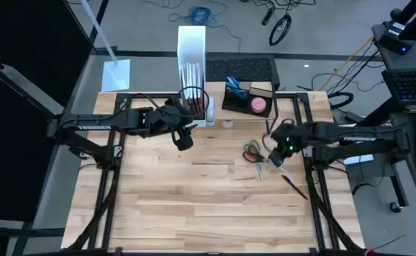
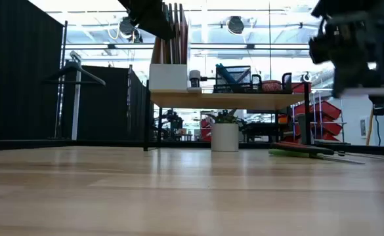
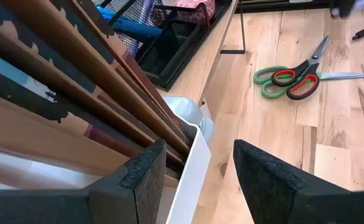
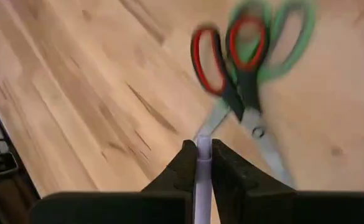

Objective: Stock shelves
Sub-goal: Remove the purple pen from the desk organizer on the shelf

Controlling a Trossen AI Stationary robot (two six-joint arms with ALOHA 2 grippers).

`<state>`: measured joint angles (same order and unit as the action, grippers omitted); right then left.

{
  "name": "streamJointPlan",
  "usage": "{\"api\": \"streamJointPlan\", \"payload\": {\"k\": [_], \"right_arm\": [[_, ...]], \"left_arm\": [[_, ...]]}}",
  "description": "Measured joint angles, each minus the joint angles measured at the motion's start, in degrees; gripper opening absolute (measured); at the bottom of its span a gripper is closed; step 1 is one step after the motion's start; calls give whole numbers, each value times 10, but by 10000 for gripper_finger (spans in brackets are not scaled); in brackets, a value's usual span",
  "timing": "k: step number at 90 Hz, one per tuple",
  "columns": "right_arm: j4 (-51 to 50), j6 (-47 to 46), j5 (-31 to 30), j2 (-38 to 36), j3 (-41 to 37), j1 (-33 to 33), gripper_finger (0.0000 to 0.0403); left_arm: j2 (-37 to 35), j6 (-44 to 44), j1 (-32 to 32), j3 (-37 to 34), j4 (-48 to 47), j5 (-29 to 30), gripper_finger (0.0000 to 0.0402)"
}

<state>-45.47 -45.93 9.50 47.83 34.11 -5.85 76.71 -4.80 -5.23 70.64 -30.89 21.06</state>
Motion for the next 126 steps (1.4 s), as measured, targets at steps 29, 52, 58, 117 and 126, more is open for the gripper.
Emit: {"api": "streamJointPlan", "payload": {"k": [29,52,58,117,126], "right_arm": [[20,-130,-111,27,-49,125,10],[4,-187,-158,102,-49,215,10],[2,-200,-158,127,-49,236,10],[15,-344,-200,262,-44,345,77],[-9,-327,-184,249,-30,339,107]], "left_arm": [[0,0,0,0,0,0,176],[0,0,0,0,-1,0,176],[0,0,0,0,-1,0,176],[0,-2,0,0,-1,0,176],[0,-2,0,0,-1,0,176]]}}
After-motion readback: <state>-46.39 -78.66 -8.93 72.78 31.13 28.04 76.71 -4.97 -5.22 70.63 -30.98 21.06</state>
